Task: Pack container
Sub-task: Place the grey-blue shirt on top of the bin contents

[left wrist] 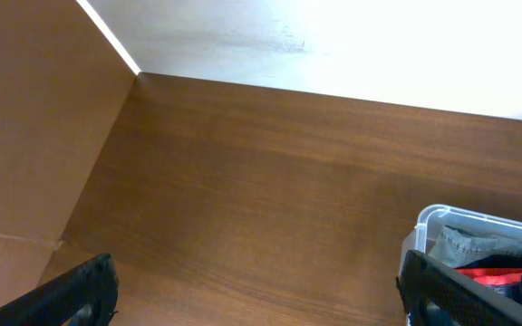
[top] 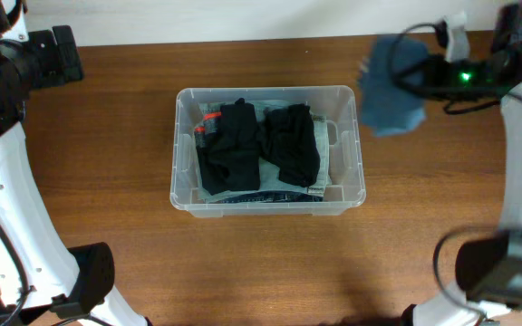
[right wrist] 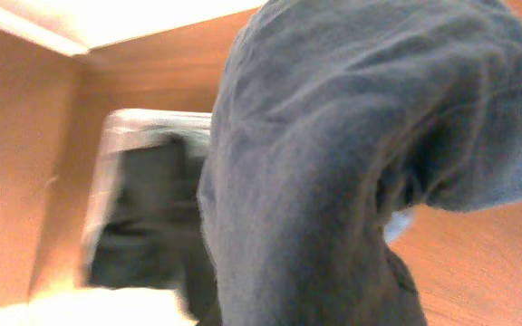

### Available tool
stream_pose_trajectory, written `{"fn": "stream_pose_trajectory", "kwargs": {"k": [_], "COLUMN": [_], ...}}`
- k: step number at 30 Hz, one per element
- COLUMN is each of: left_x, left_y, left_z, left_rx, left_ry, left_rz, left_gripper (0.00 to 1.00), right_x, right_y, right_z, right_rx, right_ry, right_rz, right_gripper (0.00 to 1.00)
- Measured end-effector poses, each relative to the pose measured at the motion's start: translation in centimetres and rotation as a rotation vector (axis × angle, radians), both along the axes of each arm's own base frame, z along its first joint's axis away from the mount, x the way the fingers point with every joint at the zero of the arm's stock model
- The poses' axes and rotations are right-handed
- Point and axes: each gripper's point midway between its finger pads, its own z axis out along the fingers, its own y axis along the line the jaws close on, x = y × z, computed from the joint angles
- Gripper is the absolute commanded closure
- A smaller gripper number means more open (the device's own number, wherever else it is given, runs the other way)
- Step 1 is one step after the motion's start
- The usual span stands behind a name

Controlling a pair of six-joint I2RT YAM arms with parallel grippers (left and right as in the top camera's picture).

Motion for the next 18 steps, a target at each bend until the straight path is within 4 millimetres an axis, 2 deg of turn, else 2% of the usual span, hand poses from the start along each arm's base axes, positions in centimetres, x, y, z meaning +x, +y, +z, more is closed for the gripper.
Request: {"fn": "stream_pose_trajectory", "kwargs": {"k": [2, 4, 8, 12, 15, 18], "left_x": [0.0, 0.0, 0.0, 0.0, 0.0, 0.0], "left_y": [0.0, 0.0, 0.0, 0.0, 0.0, 0.0], "left_z": [0.0, 0.0, 0.0, 0.0, 0.0, 0.0], "left_rx": [0.0, 0.0, 0.0, 0.0, 0.0, 0.0], "left_ry": [0.0, 0.0, 0.0, 0.0, 0.0, 0.0], "left_rz": [0.0, 0.0, 0.0, 0.0, 0.0, 0.0], "left_gripper": [0.01, 0.01, 0.01, 0.01, 0.01, 0.01], "right_x": [-1.1, -1.9, -2.4, -3.7, -4.3, -4.5], "right_y": [4.2, 7.7, 14.4, 19.8, 22.0, 22.9], "right_z": [2.2, 2.7, 1.6, -0.5, -2.6, -5.2], "right_rx": [0.04, 0.078, 0.138, 0.157, 0.104, 0.041], "right_ry": [-0.042, -0.033, 0.016, 0.126, 0.19, 0.239], "right_rz": [0.091, 0.165, 0.284, 0.339, 0.338, 0.321], "right_gripper": [0.96, 0.96, 0.96, 0.96, 0.96, 0.96]}}
